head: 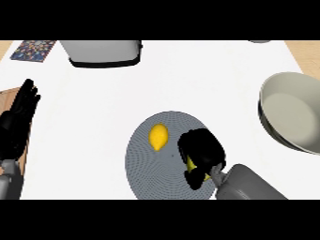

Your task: Pick the pear from the placemat and place it in the bowl

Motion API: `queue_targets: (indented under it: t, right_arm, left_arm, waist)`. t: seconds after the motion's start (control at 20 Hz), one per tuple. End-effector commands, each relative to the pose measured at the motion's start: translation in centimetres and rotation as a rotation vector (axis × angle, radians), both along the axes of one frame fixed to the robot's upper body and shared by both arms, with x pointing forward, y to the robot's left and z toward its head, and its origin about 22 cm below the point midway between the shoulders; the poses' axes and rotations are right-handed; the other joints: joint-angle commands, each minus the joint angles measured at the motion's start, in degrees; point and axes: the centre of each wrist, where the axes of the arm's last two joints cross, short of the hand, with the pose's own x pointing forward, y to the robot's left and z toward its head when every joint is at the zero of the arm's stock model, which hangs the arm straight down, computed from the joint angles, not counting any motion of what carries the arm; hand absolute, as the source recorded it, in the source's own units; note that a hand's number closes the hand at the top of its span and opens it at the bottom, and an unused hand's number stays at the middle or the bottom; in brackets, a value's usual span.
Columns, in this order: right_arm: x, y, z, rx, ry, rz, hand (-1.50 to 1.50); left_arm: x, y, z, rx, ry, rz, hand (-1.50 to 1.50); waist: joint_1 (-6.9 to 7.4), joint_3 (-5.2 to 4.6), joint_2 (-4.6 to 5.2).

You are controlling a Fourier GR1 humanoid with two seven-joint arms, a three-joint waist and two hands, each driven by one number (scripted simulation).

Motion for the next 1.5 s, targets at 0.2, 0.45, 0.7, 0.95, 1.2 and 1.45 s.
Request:
queue_targets:
  t: [0.2,0.45,0.7,0.95,1.2,1.45]
  right_arm:
    - [-3.2,-8.0,9.6,0.143,-0.417,0.225,1.5]
    - [-5.2,-12.4,15.7,0.336,-0.583,0.133,1.5]
    - [-6.8,-17.7,18.8,0.398,-0.609,0.011,1.5]
    - [-6.2,-23.3,20.6,0.466,-0.568,-0.08,1.5]
    - [-3.3,-27.5,17.0,0.526,-0.51,-0.13,1.5]
    - [-0.2,-29.4,14.9,0.521,-0.475,-0.125,1.5]
  left_arm:
    - [-1.0,2.4,0.4,0.011,0.007,0.08,0.0]
    - [-2.2,2.3,-0.4,-0.015,0.013,0.062,0.0]
    - [-1.1,0.6,0.9,-0.007,-0.022,0.017,0.0]
    - [-1.1,0.1,0.5,-0.002,-0.031,-0.019,0.0]
    - [-0.9,-1.4,1.6,0.012,-0.039,-0.034,0.0]
    - [0.7,-0.4,0.8,-0.006,-0.009,-0.042,0.0]
  waist:
    - [-3.53,0.07,-0.51]
    - [-3.4,0.12,0.02]
    - [-1.22,0.13,0.99]
    - [1.04,0.05,1.27]
    - [2.72,0.05,1.56]
    - [2.79,0.02,1.68]
